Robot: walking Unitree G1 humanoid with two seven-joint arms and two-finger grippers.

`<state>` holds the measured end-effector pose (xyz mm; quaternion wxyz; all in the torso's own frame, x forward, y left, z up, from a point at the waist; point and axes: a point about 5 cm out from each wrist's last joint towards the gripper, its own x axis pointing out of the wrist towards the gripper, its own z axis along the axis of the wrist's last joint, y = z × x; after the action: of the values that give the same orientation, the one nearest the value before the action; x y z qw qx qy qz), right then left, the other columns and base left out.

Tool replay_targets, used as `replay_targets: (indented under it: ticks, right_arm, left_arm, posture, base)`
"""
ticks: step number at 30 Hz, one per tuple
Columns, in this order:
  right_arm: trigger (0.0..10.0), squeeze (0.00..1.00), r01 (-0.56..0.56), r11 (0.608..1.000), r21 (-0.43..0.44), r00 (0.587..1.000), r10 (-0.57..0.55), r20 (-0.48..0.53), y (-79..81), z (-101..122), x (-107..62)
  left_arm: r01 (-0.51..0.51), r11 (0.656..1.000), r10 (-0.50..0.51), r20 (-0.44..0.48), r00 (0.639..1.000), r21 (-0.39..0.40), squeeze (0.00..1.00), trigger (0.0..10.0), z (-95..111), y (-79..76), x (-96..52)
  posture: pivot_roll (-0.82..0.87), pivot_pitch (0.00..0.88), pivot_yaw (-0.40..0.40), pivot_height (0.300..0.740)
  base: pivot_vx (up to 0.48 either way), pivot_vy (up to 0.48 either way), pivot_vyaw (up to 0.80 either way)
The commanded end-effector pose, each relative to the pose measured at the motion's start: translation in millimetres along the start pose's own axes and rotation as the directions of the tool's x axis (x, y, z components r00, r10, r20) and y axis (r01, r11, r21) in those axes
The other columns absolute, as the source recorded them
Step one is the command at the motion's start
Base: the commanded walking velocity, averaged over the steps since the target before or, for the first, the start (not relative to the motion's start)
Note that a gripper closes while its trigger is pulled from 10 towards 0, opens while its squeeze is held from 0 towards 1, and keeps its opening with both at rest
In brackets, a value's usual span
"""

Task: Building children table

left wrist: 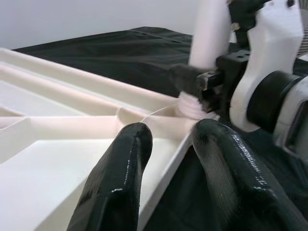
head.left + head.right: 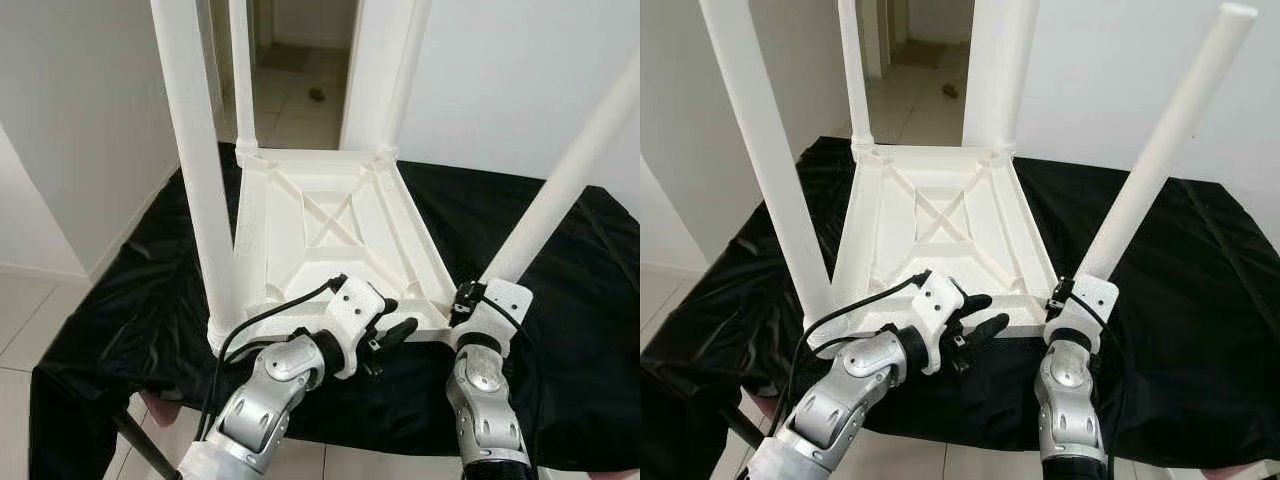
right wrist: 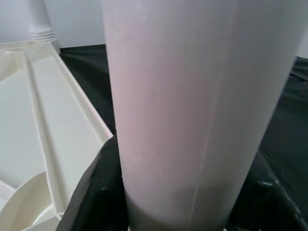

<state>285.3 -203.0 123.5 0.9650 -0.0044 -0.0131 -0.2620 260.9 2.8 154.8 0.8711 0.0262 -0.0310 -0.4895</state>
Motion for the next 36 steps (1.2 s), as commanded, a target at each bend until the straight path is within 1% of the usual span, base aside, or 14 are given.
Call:
replay_targets:
  ticks: [1,9,10,11,12,15,16,18,21,22,25,27,29,36]
  right_arm:
    - [9.8,0.00,0.074,0.995,-0.062,0.993,-0.079,-0.091,-15.5,-19.7,-2.5]
    - [10.0,0.00,0.089,0.994,-0.065,0.994,-0.093,-0.058,-13.8,-13.4,-2.5]
    - [10.0,0.11,0.101,0.993,-0.068,0.993,-0.104,-0.048,-13.1,-11.0,-3.3]
    - [10.0,0.11,0.101,0.993,-0.068,0.993,-0.104,-0.048,-13.1,-11.0,-3.3]
    - [10.0,1.00,0.107,0.992,-0.062,0.993,-0.109,-0.039,-12.7,-8.8,-3.9]
    - [10.0,1.00,0.108,0.993,-0.042,0.994,-0.108,-0.001,-12.4,-1.8,-4.1]
    - [10.0,1.00,0.095,0.995,-0.008,0.995,-0.095,0.015,-11.4,1.4,-4.2]
    - [10.0,1.00,0.081,0.997,-0.009,0.996,-0.080,0.036,-10.8,4.4,-4.4]
    - [10.0,1.00,0.016,0.999,0.039,0.997,-0.019,0.070,-6.8,10.3,-7.6]
    - [10.0,0.00,-0.029,0.998,0.057,0.995,0.024,0.092,-5.3,12.9,-10.9]
    - [10.0,0.00,-0.081,0.994,0.067,0.990,0.073,0.119,-5.6,15.0,-16.8]
    - [10.0,0.00,-0.100,0.994,0.047,0.986,0.093,0.135,-9.8,14.3,-21.8]
    - [10.0,0.00,-0.127,0.992,0.001,0.979,0.125,0.160,-21.0,11.7,-32.8]
    - [10.0,0.00,-0.134,0.990,-0.048,0.977,0.140,0.160,-38.5,6.7,-45.6]
  left_arm:
    - [0.010,1.000,-0.010,-0.003,1.000,0.002,0.00,10.0,1.5,-0.5,-1.4]
    - [0.005,1.000,-0.005,-0.005,1.000,0.003,0.00,10.0,2.1,1.2,-2.0]
    - [0.004,1.000,-0.004,-0.004,1.000,0.003,0.00,10.0,2.3,1.5,-2.0]
    - [0.004,1.000,-0.004,-0.004,1.000,0.003,0.00,10.0,2.3,1.5,-2.0]
    - [0.003,1.000,-0.003,-0.004,1.000,0.004,0.00,10.0,2.5,1.8,-2.1]
    - [-0.001,1.000,0.001,-0.005,1.000,0.005,0.00,10.0,2.9,3.6,-2.5]
    - [-0.004,1.000,0.004,-0.006,1.000,0.007,0.00,10.0,2.9,4.5,-2.7]
    - [-0.006,1.000,0.006,-0.007,1.000,0.008,0.00,10.0,2.9,5.4,-2.9]
    - [-0.016,1.000,0.016,-0.009,1.000,0.013,0.00,10.0,3.2,8.5,-4.1]
    - [-0.019,1.000,0.020,-0.010,1.000,0.015,0.00,10.0,3.1,9.8,-4.8]
    - [-0.024,1.000,0.024,-0.015,1.000,0.020,0.00,10.0,2.6,11.4,-6.3]
    - [-0.026,0.999,0.026,-0.019,0.999,0.023,0.00,10.0,1.5,12.7,-7.6]
    - [-0.029,0.999,0.030,-0.028,0.999,0.030,0.00,10.0,-0.4,15.4,-10.3]
    - [-0.031,0.998,0.033,-0.049,0.998,0.049,0.00,10.0,-4.5,22.2,-15.0]
  posture:
    - [-0.03,0.014,-0.021,0.740]
    - [-0.03,0.012,-0.019,0.740]
    - [-0.03,0.012,-0.020,0.740]
    - [-0.03,0.012,-0.020,0.740]
    - [-0.03,0.012,-0.019,0.740]
    - [-0.03,0.012,-0.020,0.740]
    - [-0.03,0.015,-0.019,0.740]
    - [-0.03,0.015,-0.019,0.740]
    - [-0.03,0.019,-0.018,0.740]
    - [-0.03,0.022,-0.017,0.740]
    - [-0.03,0.023,-0.015,0.740]
    - [-0.03,0.024,-0.014,0.740]
    - [-0.03,0.024,-0.011,0.740]
    - [-0.05,0.031,0.002,0.740]
  base:
    - [0.000,0.000,0.00]
    - [0.000,0.000,0.00]
    - [0.000,0.000,0.00]
    - [0.000,0.000,0.00]
    - [0.000,0.000,0.00]
    - [0.000,0.000,0.00]
    - [0.000,0.000,0.00]
    - [0.000,0.000,0.00]
    - [0.000,0.000,0.00]
    - [0.000,0.000,0.00]
    - [0.000,0.000,0.00]
    - [0.000,0.000,0.00]
    - [0.000,0.000,0.00]
    - [0.000,0.000,0.00]
